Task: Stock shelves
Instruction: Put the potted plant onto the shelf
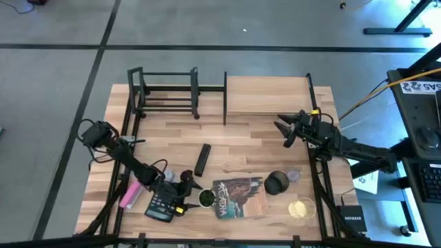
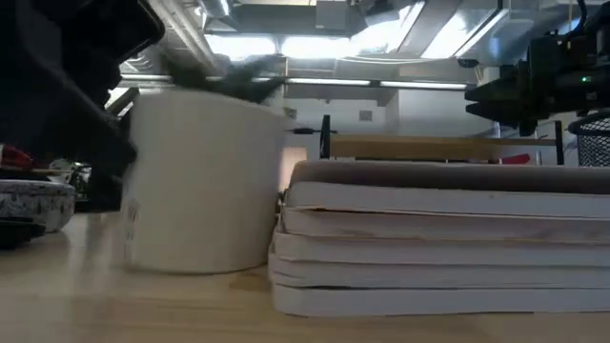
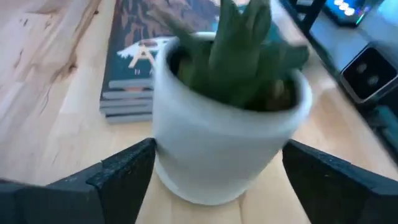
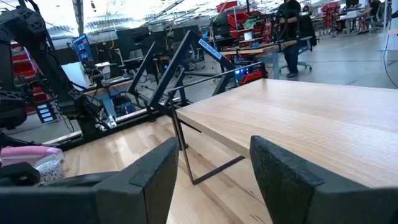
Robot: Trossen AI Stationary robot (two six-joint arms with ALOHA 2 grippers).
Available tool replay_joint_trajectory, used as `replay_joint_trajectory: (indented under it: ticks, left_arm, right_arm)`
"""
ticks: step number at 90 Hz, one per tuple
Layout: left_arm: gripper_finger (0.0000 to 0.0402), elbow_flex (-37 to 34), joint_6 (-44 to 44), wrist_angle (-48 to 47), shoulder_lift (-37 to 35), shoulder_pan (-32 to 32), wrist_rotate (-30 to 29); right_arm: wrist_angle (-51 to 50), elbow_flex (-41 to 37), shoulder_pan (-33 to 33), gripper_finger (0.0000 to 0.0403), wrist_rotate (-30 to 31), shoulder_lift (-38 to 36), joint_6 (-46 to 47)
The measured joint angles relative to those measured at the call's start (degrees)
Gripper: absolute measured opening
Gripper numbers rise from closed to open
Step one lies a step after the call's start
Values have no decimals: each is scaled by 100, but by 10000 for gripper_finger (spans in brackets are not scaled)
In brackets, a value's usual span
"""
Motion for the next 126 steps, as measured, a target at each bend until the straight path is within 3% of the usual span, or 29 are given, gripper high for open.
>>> replay_joint_trajectory:
  ticks: [21,57,92,126]
  left_arm:
    - [357,4,16,106,-2,70,-19]
    - [357,16,149,1632,766,78,-387]
    - [357,575,-157,1637,1255,127,-630]
    - [303,741,-129,1598,1368,70,-1272]
  right_arm:
    - [0,0,0,186,0,0,2]
    - [0,0,0,186,0,0,0]
    - [0,0,0,186,0,0,0]
    - [0,0,0,186,0,0,2]
